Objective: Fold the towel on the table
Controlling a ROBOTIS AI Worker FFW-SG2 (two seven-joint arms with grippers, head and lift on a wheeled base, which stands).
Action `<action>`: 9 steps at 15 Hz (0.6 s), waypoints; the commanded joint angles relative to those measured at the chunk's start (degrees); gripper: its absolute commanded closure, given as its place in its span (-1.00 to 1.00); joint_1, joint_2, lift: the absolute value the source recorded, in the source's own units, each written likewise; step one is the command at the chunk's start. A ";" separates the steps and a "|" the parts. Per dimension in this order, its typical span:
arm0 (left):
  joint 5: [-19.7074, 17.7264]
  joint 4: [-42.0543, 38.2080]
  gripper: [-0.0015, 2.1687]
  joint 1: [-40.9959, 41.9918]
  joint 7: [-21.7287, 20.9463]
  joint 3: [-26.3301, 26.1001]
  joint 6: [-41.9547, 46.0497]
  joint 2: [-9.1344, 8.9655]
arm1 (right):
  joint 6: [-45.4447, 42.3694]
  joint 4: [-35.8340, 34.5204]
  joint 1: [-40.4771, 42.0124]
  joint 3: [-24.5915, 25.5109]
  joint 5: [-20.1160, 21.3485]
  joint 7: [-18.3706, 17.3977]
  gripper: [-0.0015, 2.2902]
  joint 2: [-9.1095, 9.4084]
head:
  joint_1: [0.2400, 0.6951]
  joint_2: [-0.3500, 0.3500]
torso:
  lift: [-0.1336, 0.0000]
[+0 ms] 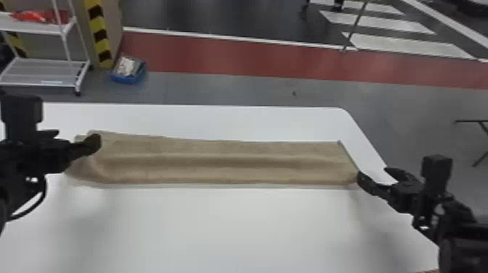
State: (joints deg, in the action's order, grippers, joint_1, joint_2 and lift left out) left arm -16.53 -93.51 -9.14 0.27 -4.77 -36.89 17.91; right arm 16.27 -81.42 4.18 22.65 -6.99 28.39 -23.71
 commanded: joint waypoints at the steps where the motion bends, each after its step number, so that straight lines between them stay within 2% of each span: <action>1: -0.52 3.60 -0.73 -2.81 -0.62 -0.42 0.01 -0.07 | 0.04 0.03 0.13 0.20 0.23 0.00 -0.83 -0.02 | 1.00 -0.64 | -0.91; 9: 1.51 7.64 -0.69 -6.24 -2.20 -1.21 -4.03 0.02 | -0.84 1.44 -1.01 -0.68 0.84 0.00 -0.83 -0.11 | 1.00 -0.61 | -0.91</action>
State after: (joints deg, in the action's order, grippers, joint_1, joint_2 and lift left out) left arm -15.09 -86.67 -14.85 -1.81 -5.96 -39.66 17.91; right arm 15.60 -80.33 3.44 22.11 -6.33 28.39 -23.80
